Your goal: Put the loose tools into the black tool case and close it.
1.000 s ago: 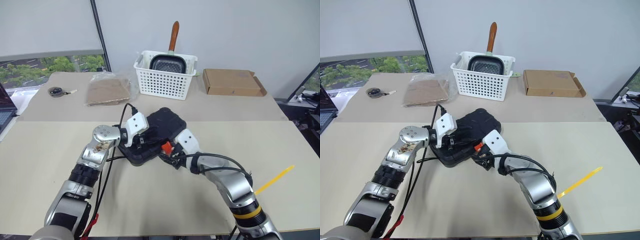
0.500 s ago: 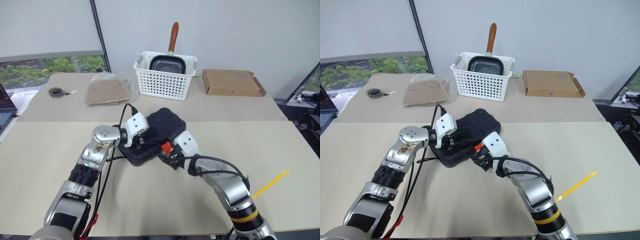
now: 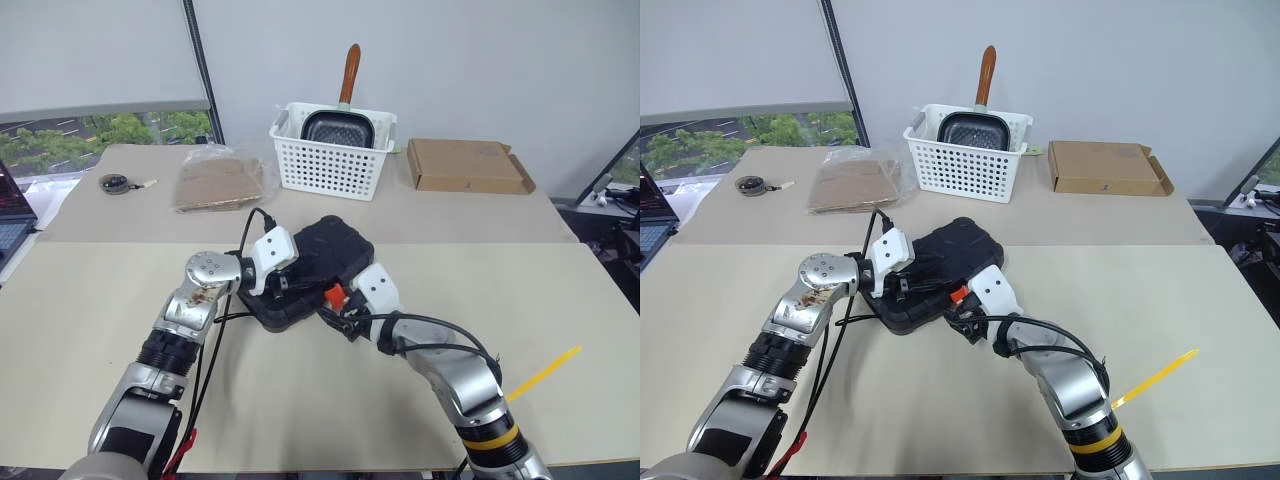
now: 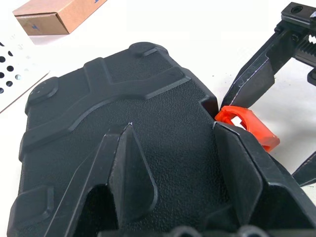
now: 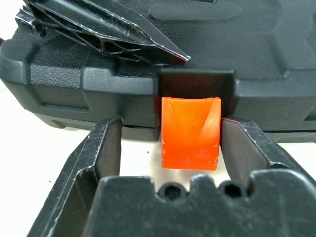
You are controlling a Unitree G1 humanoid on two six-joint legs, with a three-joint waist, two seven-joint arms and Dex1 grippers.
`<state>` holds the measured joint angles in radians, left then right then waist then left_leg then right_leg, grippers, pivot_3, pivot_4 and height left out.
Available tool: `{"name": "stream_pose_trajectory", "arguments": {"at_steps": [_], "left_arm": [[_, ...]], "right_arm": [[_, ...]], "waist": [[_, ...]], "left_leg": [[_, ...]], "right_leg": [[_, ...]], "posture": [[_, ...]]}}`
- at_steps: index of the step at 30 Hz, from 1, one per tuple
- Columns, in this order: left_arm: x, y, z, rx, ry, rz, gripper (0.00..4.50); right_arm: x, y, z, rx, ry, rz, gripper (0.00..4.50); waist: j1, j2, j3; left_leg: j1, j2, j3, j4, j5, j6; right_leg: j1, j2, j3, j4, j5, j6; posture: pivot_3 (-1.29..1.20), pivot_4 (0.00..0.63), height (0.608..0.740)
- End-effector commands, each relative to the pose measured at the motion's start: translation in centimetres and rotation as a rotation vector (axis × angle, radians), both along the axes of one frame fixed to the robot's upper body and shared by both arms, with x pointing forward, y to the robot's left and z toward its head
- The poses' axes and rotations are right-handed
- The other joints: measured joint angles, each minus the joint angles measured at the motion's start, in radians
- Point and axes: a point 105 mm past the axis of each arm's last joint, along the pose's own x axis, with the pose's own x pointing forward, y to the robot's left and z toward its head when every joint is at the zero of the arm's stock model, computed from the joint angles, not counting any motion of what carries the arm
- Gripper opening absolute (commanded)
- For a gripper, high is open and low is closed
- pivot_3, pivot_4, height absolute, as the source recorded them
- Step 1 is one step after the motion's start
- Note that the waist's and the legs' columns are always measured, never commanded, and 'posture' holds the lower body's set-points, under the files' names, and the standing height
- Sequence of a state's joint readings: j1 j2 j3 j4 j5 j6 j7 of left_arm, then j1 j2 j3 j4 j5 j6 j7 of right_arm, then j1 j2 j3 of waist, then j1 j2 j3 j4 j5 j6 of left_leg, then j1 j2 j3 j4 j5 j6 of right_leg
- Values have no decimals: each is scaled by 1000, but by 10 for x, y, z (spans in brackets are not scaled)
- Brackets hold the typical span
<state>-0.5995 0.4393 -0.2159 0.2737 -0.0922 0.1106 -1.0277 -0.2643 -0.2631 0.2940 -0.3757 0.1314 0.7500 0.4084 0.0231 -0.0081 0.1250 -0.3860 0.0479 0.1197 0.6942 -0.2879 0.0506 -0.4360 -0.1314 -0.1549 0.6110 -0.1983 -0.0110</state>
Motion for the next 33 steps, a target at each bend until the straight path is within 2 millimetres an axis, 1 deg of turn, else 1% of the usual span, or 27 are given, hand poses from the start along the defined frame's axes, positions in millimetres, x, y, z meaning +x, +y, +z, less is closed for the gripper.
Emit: {"name": "stream_pose_trajectory", "arguments": {"at_steps": [1,13,24,33], "left_arm": [[-33,3,-86,194,284,-41,2852],[-33,1,-87,190,287,-40,2852],[-33,1,-87,188,287,-39,2852],[-34,0,-88,188,288,-44,2852]], "right_arm": [[12,-21,19,-22,-104,-109,3415],[17,-39,22,-12,-102,-168,3415],[16,-46,24,5,-98,-158,3415],[11,-50,20,-14,-76,-137,3415]], "waist": [[1,0,0],[11,0,0],[17,0,0],[18,2,-1]], "left_leg": [[0,0,0,0,0,0],[-1,0,0,0,0,0],[-1,-1,-1,0,-1,0],[-1,-1,-1,0,-1,1]], "right_leg": [[0,0,0,0,0,0],[0,0,0,-1,0,0],[0,0,0,-1,0,0],[0,0,0,-1,-1,1]], "posture": [[0,150,700],[0,150,700],[0,150,700],[0,150,700]]}}
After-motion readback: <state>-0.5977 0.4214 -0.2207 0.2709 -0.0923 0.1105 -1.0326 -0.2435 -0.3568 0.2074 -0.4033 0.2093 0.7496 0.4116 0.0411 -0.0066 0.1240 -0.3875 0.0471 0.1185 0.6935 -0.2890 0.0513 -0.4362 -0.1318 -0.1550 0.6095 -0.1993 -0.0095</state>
